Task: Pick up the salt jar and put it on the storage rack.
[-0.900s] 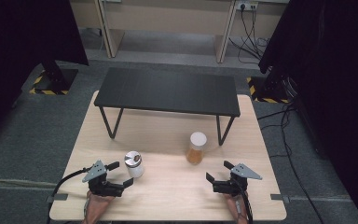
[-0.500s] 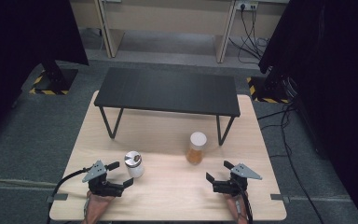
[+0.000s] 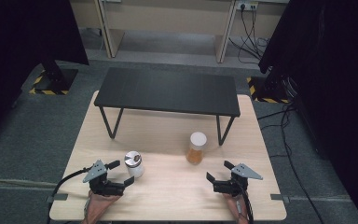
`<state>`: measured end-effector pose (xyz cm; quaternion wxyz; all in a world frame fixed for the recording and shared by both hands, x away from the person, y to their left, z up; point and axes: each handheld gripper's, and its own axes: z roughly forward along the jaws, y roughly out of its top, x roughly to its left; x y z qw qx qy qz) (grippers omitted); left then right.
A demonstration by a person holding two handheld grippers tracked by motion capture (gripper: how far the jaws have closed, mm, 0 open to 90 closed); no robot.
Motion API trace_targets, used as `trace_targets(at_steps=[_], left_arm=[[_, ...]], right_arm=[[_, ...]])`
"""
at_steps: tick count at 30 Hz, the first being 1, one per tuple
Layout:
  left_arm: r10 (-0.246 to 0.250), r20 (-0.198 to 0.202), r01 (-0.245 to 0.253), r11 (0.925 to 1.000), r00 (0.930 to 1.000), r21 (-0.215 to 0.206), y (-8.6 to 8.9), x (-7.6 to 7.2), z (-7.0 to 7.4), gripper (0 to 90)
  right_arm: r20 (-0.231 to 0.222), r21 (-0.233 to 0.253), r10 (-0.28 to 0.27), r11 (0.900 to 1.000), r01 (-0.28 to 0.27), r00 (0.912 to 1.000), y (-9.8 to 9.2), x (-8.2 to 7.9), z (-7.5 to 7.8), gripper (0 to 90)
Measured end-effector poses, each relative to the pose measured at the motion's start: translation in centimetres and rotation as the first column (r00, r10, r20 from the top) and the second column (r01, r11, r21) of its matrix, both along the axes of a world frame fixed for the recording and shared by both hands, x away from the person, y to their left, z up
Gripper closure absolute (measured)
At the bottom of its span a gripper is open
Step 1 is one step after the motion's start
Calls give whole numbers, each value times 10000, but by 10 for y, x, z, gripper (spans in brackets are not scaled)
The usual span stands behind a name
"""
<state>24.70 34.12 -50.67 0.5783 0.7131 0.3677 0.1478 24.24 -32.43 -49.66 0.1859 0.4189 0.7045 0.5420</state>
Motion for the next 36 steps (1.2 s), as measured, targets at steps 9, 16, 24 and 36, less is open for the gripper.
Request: trace_targets(at_steps=[9,16,24,36], left_arm=[[-247,92,247,9997,9997,16,3,1,-1,11],[-231,97,229,9995,9997,205,0,2,4,38],[-91,162,81,9982,9998,603,-6,5,18,34],[578,300,-618,9858,9979,1563,-49,10,36,40]], right_arm=[[1,36,31,10000,-31,10000,1,1,0,5],[-50,56,-2,10000,3,10000,1,2,0,5],[-3,78,-39,10000,39,10000,1,1,-1,5],[47,68,-16,10000,16,10000,1,0,-1,5]])
